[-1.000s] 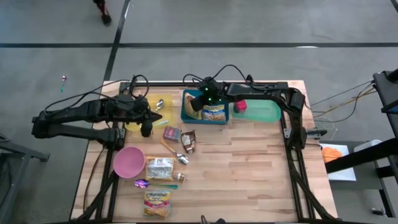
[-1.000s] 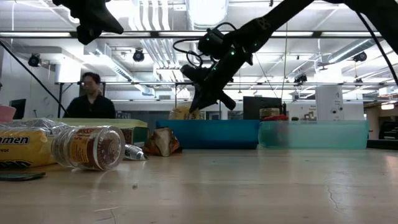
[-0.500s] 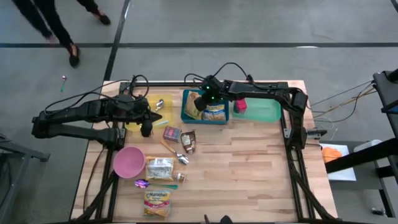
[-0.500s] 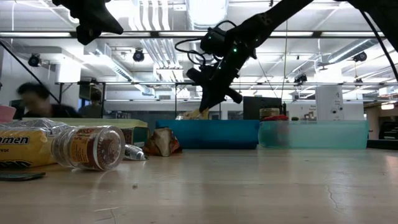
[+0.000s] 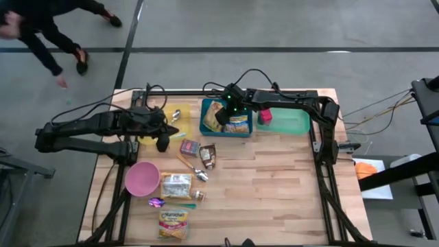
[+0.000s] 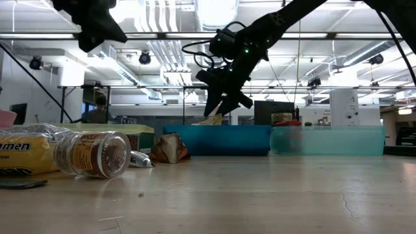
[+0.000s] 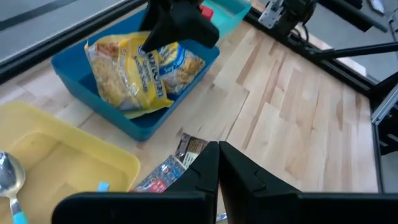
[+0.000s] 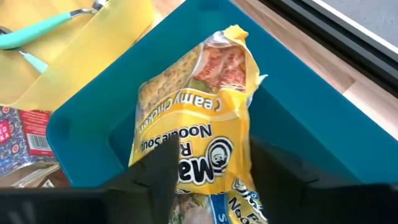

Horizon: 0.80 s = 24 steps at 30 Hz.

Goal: Pick & Place Food Item
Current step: Put the right yellow noodle pack into the blue bin, then put the bottom brown seasoning bottle into the light green bin

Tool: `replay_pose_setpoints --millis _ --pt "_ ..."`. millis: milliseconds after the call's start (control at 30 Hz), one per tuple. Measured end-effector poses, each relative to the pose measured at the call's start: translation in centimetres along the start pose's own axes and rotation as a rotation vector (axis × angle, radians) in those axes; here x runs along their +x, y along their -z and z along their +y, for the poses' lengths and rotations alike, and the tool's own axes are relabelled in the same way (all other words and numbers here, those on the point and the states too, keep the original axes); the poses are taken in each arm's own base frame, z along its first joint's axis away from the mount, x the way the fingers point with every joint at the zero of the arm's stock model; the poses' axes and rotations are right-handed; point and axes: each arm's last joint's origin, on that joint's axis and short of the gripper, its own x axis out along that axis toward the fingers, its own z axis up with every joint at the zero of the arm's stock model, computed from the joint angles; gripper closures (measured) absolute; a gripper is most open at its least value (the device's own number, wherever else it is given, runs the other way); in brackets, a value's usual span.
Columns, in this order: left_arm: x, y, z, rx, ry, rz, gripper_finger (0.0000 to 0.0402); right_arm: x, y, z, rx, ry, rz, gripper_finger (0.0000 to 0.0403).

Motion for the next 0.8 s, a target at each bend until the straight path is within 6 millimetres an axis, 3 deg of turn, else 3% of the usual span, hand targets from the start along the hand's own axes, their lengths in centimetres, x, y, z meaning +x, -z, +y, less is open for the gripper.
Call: replay_pose_setpoints --millis 233,500,633,800 --pt "0.5 0.6 0.3 -0.049 -0.012 0.023 0.0384 -0.5 -0.6 0.1 0.005 0.015 -0.011 0.0152" --pt "0.6 -0.1 -0.3 -0.021 0.046 -0.076 0.0384 -2.2 -1.1 0.0 -0.014 0.115 0.001 0.0147" --pt "0.8 0.0 -0.5 0.030 0.097 -0.155 0.0384 -4.1 -1.4 0.7 -0.037 0.091 -0.025 0.0147" --pt "1.3 1.0 -0.1 -0.019 0.074 -0.103 0.0384 -6.6 -1.4 1.6 -0.162 0.024 -0.036 0.0147"
